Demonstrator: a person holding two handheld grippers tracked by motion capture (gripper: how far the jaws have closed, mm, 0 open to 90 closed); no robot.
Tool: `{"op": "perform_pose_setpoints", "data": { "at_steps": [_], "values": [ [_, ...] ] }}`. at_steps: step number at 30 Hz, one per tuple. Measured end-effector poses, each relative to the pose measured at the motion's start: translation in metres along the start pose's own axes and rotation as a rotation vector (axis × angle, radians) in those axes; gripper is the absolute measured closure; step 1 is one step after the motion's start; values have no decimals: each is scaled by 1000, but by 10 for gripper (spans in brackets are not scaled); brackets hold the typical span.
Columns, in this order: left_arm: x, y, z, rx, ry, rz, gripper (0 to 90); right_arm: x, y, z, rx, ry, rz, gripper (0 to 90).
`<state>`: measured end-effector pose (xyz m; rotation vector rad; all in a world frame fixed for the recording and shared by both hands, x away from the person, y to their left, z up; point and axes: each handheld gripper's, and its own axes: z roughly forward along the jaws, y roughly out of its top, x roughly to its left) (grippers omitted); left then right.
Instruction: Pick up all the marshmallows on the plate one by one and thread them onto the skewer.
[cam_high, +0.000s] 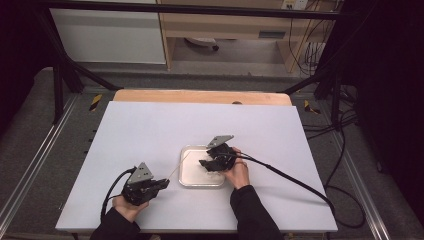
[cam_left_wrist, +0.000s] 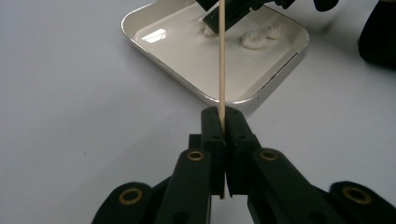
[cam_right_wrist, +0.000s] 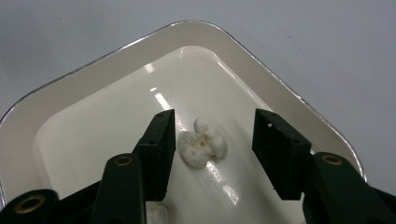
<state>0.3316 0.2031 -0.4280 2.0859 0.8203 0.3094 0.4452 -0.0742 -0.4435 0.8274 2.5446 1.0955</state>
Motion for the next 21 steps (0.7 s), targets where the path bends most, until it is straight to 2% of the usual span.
{"op": "perform_pose_setpoints", "data": {
  "at_steps": [7, 15, 21],
  "values": [
    [-1, 0, 2, 5, -6, 3, 881, 1, -1, 1, 1, 20, -12, 608],
    [-2, 0, 2, 2, -10, 4, 881, 1, -3, 4, 7, 35, -15, 661],
    [-4, 0, 2, -1, -13, 6, 881, 0, -1, 0, -5, 43, 13, 687]
  ]
}}
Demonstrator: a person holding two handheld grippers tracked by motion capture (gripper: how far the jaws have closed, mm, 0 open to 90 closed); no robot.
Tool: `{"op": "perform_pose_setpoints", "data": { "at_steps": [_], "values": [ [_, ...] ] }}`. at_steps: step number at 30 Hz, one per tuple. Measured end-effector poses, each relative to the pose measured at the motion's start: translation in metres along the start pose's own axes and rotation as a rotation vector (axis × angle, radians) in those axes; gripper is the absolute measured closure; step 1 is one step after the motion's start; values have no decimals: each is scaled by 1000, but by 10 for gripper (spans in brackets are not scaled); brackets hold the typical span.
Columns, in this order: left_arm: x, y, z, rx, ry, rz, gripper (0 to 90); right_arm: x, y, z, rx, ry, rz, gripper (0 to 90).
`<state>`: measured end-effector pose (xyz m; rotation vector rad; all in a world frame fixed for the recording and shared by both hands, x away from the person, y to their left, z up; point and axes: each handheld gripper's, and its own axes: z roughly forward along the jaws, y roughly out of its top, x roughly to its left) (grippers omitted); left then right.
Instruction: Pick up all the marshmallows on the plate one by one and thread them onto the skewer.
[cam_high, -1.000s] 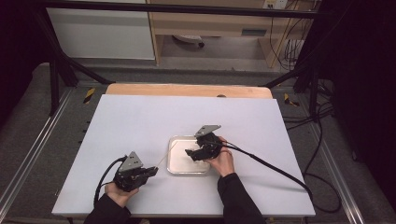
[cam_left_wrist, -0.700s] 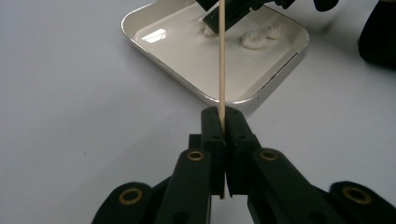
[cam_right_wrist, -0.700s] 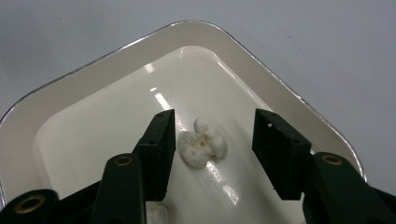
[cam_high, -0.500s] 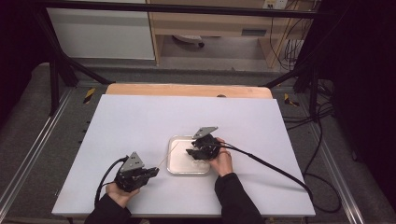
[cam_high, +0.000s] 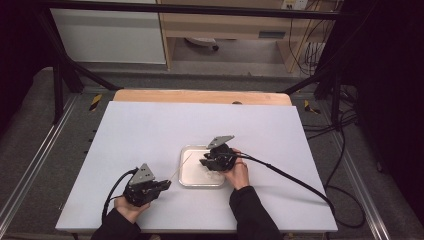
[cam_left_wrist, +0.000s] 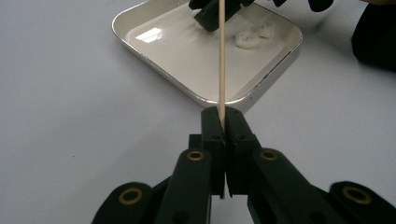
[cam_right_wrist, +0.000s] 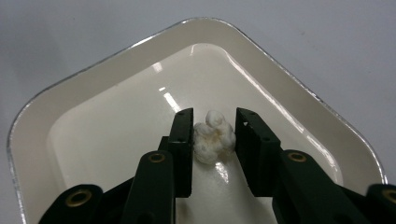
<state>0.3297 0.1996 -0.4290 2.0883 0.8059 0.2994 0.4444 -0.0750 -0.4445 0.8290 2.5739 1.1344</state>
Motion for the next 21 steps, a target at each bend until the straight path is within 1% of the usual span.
{"op": "perform_pose_setpoints", "data": {
  "at_steps": [2, 4, 7, 9, 14, 18, 21],
  "values": [
    [0, 0, 0, -2, 0, 0, 881, 1, 2, -6, -9, 10, 9, 687],
    [0, 0, 0, -5, -1, -1, 881, 1, 5, -14, -31, 23, 11, 686],
    [-1, 0, 0, -10, -2, -2, 881, 0, 7, -29, -73, 64, 45, 685],
    [-2, 0, 0, -14, -4, -3, 881, 0, 8, -39, -101, 85, 75, 685],
    [-4, 1, 0, -23, -9, -3, 881, -1, 8, -63, -177, 141, 126, 687],
    [-6, 1, 0, -33, -11, -1, 881, 0, 11, -78, -240, 187, 170, 690],
    [-8, 2, 0, -40, -14, 2, 881, 2, 14, -87, -292, 235, 201, 691]
  ]
}}
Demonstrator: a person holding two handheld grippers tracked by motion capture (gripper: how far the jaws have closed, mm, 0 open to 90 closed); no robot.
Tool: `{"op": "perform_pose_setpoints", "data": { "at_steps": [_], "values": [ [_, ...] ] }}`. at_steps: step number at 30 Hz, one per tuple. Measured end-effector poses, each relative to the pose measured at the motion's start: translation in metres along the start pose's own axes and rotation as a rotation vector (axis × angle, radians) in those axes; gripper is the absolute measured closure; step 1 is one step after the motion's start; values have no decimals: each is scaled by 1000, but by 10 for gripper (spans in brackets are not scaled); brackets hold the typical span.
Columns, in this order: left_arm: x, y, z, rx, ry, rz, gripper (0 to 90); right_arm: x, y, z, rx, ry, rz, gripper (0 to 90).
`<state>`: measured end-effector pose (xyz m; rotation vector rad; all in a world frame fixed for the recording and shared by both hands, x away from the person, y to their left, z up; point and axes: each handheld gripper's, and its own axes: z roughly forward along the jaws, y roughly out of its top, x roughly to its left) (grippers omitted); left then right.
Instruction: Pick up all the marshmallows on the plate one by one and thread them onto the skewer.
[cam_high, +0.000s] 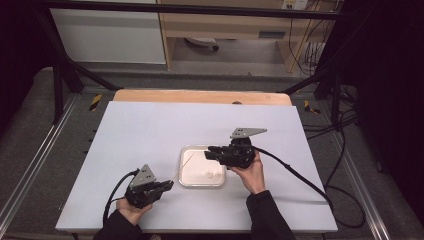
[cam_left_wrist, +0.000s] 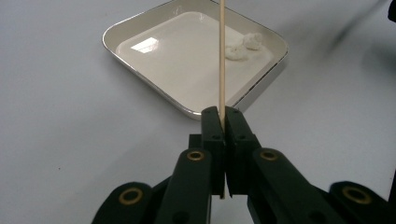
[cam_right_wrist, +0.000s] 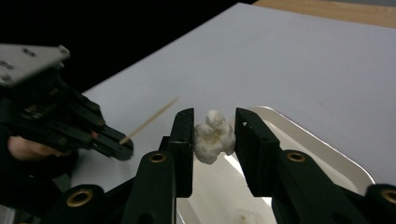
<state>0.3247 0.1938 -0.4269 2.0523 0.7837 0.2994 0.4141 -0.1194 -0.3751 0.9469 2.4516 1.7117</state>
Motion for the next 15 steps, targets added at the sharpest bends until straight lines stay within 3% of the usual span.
{"op": "perform_pose_setpoints", "data": {
  "at_steps": [5, 14, 15],
  "values": [
    [-3, 1, 0, -13, -2, 6, 881, 3, 5, -5, -62, 63, 58, 692],
    [-7, 2, 0, -34, -15, 21, 881, 1, 5, 0, -88, 116, 113, 691],
    [-7, 3, 2, -55, -40, 36, 881, 1, 5, 1, -91, 121, 120, 691]
  ]
}}
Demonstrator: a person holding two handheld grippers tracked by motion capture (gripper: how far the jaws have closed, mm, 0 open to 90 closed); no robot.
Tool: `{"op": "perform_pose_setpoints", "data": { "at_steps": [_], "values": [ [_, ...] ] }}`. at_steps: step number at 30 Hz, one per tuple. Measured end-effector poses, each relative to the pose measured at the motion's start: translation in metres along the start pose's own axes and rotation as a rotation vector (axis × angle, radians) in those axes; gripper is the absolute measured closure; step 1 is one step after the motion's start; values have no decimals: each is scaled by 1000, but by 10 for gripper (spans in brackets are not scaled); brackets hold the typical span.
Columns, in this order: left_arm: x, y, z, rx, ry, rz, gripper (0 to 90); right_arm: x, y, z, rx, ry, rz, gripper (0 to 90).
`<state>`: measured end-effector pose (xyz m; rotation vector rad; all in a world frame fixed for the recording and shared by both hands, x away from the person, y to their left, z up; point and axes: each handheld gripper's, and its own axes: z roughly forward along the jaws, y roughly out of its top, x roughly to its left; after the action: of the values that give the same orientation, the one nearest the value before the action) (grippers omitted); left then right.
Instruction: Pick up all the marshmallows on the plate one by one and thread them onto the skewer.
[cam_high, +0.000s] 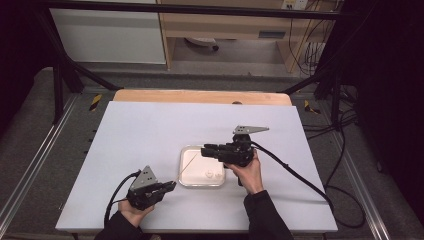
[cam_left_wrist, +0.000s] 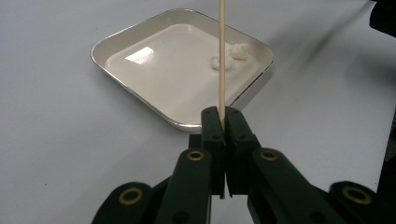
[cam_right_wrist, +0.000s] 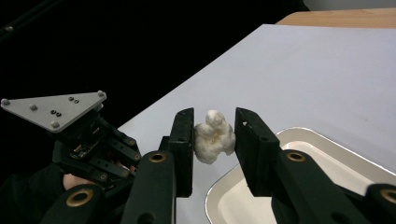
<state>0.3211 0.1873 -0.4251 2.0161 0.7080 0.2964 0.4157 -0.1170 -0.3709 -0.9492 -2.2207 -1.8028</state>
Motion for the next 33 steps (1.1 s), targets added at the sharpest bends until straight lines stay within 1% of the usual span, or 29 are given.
{"op": "perform_pose_setpoints", "data": {
  "at_steps": [4, 8, 11, 18, 19, 20, 23, 29, 33],
  "values": [
    [-2, 0, 0, -1, 2, 5, 881, 0, -1, 3, 2, 13, 11, 691],
    [-3, 1, 0, 1, 1, 10, 881, -1, -1, 4, -3, 14, 18, 691],
    [-4, 1, 1, 3, 1, 13, 881, -1, -2, 5, -7, 26, 22, 693],
    [-4, 1, 2, 7, 2, 17, 881, -2, -6, 9, 7, 40, 29, 697],
    [-4, 0, 2, 8, 3, 15, 881, -2, -6, 9, 9, 43, 32, 699],
    [-5, 0, 1, 22, 10, 1, 881, -2, -7, 10, 11, 47, 37, 701],
    [-5, 0, 1, 29, 9, 6, 881, -1, -8, 12, 14, 55, 43, 710],
    [-7, -1, 3, 37, 10, 2, 882, 0, -13, 14, 18, 61, 43, 735],
    [-7, -1, 3, 41, 13, -1, 883, 1, -16, 17, 16, 60, 32, 750]
  ]
}}
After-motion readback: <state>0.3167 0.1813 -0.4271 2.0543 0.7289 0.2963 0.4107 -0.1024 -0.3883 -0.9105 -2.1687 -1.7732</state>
